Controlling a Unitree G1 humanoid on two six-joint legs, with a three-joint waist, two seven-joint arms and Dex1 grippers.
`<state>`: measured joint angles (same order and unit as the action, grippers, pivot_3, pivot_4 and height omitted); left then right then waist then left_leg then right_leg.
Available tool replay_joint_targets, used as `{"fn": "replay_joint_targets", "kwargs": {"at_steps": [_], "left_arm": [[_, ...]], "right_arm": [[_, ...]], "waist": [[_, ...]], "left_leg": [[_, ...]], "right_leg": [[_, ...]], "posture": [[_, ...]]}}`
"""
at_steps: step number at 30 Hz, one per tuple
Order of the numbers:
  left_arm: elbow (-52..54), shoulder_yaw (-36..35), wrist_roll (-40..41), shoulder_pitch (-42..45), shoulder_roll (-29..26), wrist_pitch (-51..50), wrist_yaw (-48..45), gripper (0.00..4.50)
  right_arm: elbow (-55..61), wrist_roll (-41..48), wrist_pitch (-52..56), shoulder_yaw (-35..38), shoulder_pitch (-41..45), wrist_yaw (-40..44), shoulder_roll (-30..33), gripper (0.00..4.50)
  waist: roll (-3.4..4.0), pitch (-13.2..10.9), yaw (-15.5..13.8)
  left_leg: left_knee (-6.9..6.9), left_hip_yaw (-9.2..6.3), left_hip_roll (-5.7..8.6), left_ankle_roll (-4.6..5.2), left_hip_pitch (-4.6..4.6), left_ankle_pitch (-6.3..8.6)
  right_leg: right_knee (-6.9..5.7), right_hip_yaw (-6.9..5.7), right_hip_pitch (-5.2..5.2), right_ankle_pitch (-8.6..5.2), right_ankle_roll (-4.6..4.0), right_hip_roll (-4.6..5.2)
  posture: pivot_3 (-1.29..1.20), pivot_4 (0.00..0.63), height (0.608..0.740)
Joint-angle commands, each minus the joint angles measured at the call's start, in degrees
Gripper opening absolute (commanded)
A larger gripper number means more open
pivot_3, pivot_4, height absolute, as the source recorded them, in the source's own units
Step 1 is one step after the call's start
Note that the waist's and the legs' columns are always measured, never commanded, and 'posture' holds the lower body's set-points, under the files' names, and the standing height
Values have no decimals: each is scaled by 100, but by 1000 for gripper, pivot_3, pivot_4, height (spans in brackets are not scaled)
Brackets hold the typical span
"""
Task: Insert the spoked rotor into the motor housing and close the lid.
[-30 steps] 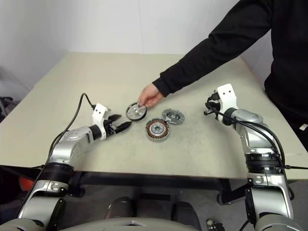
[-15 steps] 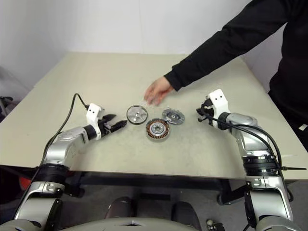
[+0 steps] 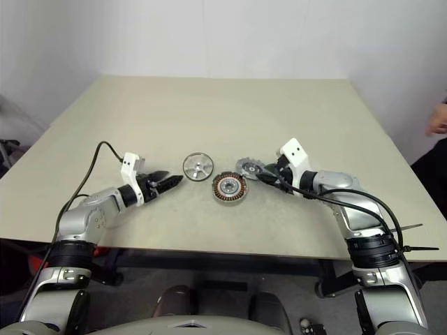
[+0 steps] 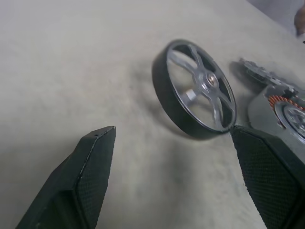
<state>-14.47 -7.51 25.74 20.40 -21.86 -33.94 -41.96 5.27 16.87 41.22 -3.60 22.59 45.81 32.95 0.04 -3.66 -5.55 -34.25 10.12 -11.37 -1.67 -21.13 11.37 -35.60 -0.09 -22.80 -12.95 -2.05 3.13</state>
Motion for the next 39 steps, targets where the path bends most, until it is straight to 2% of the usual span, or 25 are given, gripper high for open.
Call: {"fn": "replay_joint_targets", "kwargs": {"at_steps": [1, 6, 14, 20, 26, 38, 39], "left_arm": [[24, -229, 320, 208, 128, -222, 59, 4083], [-691, -719, 695, 599, 510, -317, 322, 4083], [-1205, -799, 700, 845, 715, -618, 637, 4083], [-1090, -733, 869, 983, 969, -972, 647, 4083], [-1054, -999, 1144, 1147, 1307, -1147, 840, 4083], [-1372, -1234, 1144, 1241, 1434, -1008, 1229, 4083], [-1450, -1343, 1194, 1285, 1462, -962, 1322, 3889]], "right_arm": [[-31, -77, -173, -21, 179, -103, -48, 1867], [-384, -266, -293, -95, 353, -260, -147, 1867], [-451, -298, -374, -79, 420, -284, -183, 1867], [-687, -350, -474, -13, 583, -447, -269, 1867], [-755, -350, -521, -20, 644, -490, -328, 1867], [-797, -338, -509, 24, 677, -630, -381, 1867], [-809, -336, -498, 35, 689, -647, -385, 1896]], "waist": [[0, 0, 1], [0, 0, 0], [0, 0, -2], [0, 0, -10], [-1, 0, -45], [-2, -1, -7], [-2, -1, -8]], "left_leg": [[0, 0, 0, 0, -1, 0], [0, 0, 1, -2, 0, -1], [0, -1, 2, 3, -4, 2], [0, -1, 12, 1, 11, 0], [0, -8, 29, 4, -4, 2], [0, -13, 20, 7, -3, 3], [0, -13, 20, 6, -2, 2]], "right_leg": [[2, 0, 0, 0, 0, 0], [-1, -1, 2, 0, 0, 0], [6, -3, 2, 0, 0, 0], [5, -4, 20, 0, 0, 13], [13, -10, 20, 1, 1, 26], [15, -19, 21, 0, 1, 20], [15, -19, 22, 0, 1, 21]], "posture": [[0, 0, 740], [0, 0, 740], [0, 0, 740], [0, 0, 740], [0, 0, 740], [0, 0, 740], [0, 0, 740]]}}
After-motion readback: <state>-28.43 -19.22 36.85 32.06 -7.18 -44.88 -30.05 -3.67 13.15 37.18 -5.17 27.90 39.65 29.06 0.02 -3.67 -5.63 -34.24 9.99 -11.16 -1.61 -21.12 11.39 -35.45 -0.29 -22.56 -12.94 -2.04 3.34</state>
